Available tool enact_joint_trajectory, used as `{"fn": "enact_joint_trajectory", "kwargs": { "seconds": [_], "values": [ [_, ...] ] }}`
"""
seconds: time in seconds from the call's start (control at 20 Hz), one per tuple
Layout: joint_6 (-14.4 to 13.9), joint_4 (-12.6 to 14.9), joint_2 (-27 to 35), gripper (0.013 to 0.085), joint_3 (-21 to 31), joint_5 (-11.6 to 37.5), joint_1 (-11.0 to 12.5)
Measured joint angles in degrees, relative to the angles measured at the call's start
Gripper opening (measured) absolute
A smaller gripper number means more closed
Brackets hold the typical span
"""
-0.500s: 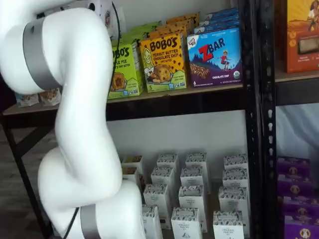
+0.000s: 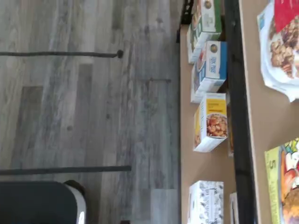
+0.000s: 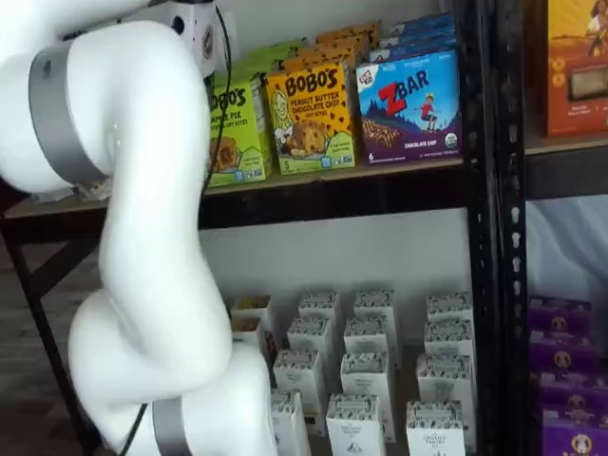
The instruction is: Pick the green box on the top shelf, the fourth from the left
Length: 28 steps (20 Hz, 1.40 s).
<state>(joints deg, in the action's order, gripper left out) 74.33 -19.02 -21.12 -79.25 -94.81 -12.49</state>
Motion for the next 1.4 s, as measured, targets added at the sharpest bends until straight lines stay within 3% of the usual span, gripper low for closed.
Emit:
{"fn": "enact_joint_trajectory", "kwargs": {
  "seconds": [0.55, 0.8, 1.4],
  "values": [
    [1.29, -3.48, 0.45, 0.085, 0.62, 5.47, 1.36],
    [1.92, -5.55, 2.33, 0.085, -1.93, 5.73, 2.52],
    [2.98, -7.09, 8.2, 0.085, -9.44, 5.5, 4.61]
  ]
}}
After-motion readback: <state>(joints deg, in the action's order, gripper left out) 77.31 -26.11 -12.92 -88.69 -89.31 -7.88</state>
